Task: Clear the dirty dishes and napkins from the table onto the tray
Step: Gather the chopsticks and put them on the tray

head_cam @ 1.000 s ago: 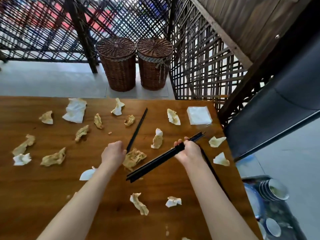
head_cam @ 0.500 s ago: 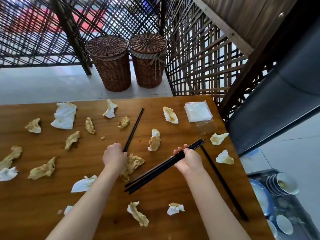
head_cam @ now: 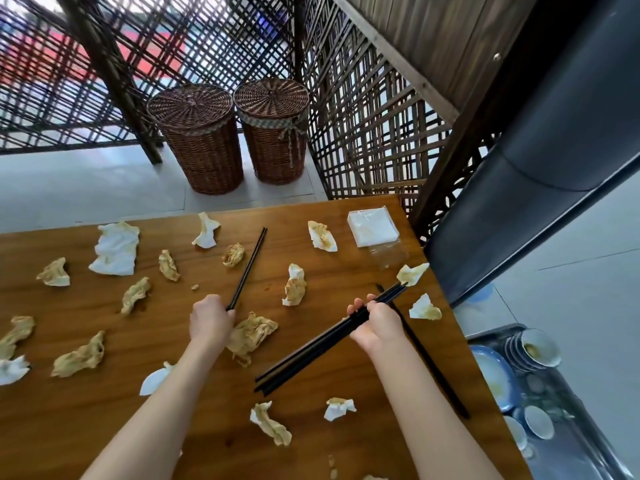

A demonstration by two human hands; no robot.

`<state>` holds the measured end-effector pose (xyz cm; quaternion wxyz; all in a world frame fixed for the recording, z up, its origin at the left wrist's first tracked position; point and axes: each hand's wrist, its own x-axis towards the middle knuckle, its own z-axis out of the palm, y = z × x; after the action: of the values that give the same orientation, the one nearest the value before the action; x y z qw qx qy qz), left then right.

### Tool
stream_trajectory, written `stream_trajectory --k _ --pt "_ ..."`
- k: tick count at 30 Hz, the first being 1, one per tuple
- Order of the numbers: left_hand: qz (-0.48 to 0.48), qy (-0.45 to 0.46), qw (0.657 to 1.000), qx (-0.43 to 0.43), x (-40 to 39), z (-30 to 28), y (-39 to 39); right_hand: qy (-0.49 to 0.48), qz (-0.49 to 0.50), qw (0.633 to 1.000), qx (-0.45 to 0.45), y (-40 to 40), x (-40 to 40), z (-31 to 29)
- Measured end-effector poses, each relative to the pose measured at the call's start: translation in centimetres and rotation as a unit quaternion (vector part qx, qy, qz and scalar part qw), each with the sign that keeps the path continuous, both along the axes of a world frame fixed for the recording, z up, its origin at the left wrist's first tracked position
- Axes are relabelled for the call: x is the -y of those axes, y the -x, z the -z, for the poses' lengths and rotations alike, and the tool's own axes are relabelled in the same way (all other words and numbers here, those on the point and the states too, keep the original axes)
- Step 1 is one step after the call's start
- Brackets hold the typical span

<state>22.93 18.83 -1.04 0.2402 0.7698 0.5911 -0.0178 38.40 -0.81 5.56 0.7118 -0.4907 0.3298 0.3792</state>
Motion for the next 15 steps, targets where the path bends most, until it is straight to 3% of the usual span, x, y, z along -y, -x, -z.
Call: stream_trajectory --k 7,15 --pt "0.022 0.003 0.997 0.074 2.1 -4.1 1.8 -0.006 -0.004 1.000 0.003 0.9 1.1 -2.2" --pt "0.194 0.028 0.962 0.190 9.3 -11.7 4.1 -0.039 -0.008 0.999 0.029 2.7 1.8 -5.7"
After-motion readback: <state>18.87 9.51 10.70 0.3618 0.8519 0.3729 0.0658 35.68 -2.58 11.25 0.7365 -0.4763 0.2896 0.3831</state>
